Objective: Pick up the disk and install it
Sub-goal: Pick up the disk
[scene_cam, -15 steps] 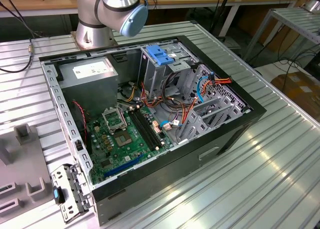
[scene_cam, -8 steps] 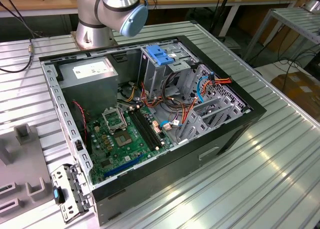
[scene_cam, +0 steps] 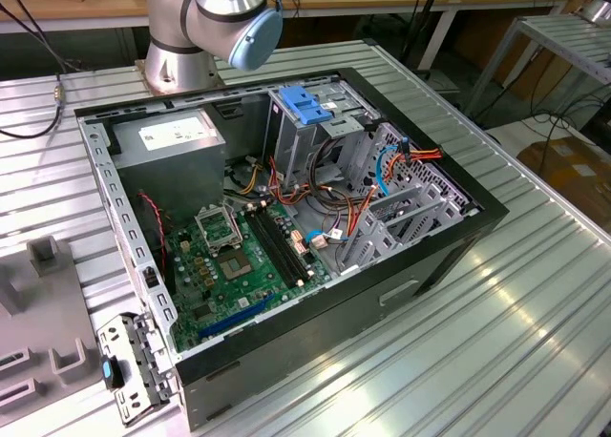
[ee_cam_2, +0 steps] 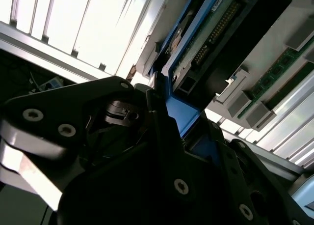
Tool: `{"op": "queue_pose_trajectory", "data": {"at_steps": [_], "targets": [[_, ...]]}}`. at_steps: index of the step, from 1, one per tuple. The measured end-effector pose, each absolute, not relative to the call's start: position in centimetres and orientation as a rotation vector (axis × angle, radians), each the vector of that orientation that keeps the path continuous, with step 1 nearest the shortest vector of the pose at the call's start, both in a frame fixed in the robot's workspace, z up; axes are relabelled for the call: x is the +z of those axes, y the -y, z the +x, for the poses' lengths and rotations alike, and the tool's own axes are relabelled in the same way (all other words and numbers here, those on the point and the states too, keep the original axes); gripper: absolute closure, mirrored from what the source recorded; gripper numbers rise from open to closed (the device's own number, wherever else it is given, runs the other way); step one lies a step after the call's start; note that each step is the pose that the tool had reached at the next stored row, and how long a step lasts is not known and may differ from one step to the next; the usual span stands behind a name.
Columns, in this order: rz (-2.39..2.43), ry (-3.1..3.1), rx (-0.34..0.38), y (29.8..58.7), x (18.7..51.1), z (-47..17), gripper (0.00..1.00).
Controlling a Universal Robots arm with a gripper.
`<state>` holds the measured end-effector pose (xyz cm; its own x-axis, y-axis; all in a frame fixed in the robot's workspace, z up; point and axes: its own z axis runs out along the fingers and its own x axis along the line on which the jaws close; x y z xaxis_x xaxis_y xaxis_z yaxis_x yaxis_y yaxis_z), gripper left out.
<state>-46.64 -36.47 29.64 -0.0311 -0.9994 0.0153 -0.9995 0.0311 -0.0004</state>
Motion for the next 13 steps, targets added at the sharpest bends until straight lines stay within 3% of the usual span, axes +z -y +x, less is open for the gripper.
{"op": "queue_pose_trajectory", "data": {"at_steps": [13], "targets": [[2.179, 2.248, 0.017, 36.5, 32.4, -46.6, 0.63]]}}
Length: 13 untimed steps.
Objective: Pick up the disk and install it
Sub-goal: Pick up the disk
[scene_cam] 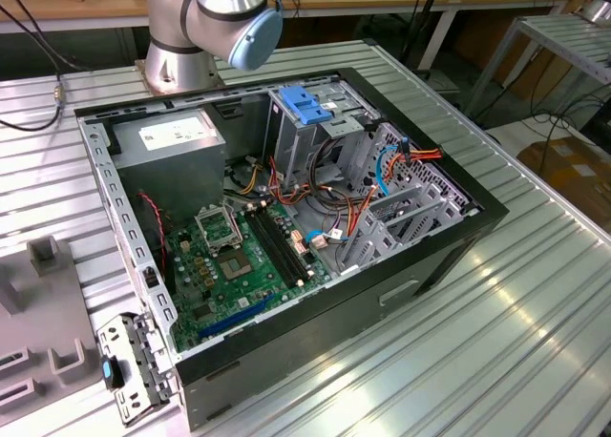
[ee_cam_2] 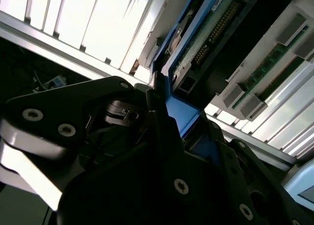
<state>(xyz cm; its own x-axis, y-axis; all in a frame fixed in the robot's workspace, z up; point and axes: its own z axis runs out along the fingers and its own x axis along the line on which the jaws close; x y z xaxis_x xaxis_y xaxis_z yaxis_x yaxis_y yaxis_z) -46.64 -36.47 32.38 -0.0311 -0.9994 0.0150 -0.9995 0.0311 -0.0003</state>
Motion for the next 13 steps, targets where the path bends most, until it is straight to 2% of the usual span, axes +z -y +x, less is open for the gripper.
{"op": "queue_pose_trajectory", "data": {"at_steps": [13], "targets": [[2.179, 2.248, 0.017, 36.5, 35.4, -46.6, 0.63]]}}
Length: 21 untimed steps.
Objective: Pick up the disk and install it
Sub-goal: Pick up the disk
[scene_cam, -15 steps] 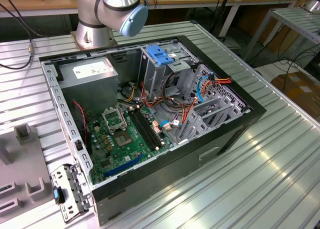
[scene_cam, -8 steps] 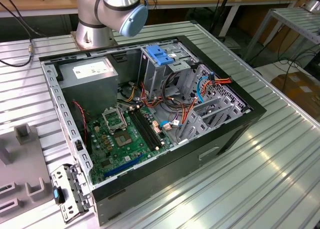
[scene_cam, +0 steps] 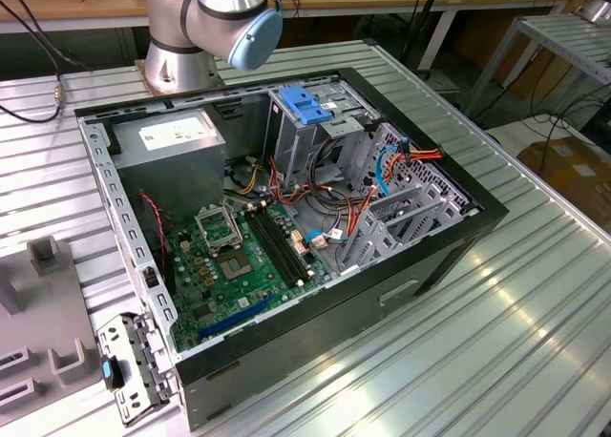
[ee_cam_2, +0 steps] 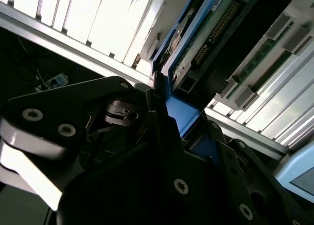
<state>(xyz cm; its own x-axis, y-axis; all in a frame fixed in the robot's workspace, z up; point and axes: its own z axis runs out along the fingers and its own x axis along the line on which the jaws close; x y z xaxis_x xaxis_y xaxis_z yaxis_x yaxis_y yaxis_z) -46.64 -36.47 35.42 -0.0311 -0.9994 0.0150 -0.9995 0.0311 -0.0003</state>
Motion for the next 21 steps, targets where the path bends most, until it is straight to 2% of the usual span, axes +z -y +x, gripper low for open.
{"op": "queue_pose_trajectory", "data": {"at_steps": [6, 21], "targets": [[2.181, 2.25, 0.012, 36.5, 36.9, -46.6, 0.63], [2.182, 2.251, 0.01, 36.5, 37.7, -46.6, 0.63]]}}
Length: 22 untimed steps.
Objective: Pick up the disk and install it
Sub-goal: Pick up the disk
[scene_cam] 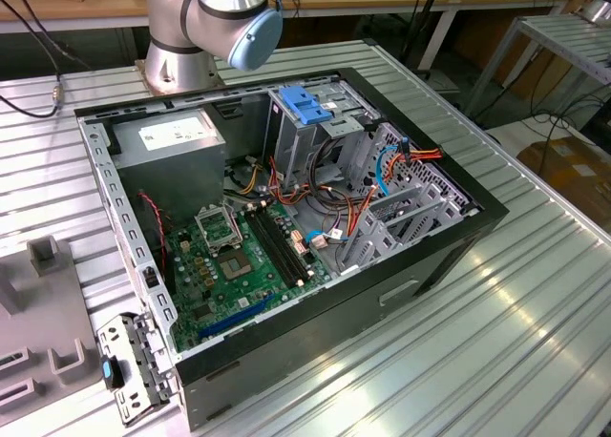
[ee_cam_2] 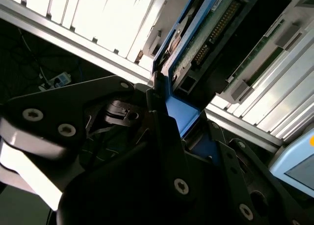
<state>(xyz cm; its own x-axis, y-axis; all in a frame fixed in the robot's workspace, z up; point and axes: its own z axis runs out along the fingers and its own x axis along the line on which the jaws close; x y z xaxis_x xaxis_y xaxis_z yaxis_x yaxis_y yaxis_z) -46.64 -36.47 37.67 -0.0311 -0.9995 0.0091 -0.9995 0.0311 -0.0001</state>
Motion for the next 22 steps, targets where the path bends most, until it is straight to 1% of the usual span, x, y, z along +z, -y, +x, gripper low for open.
{"op": "queue_pose_trajectory", "data": {"at_steps": [22], "targets": [[2.182, 2.251, 0.01, 36.47, 38.55, -46.64, 0.63]]}}
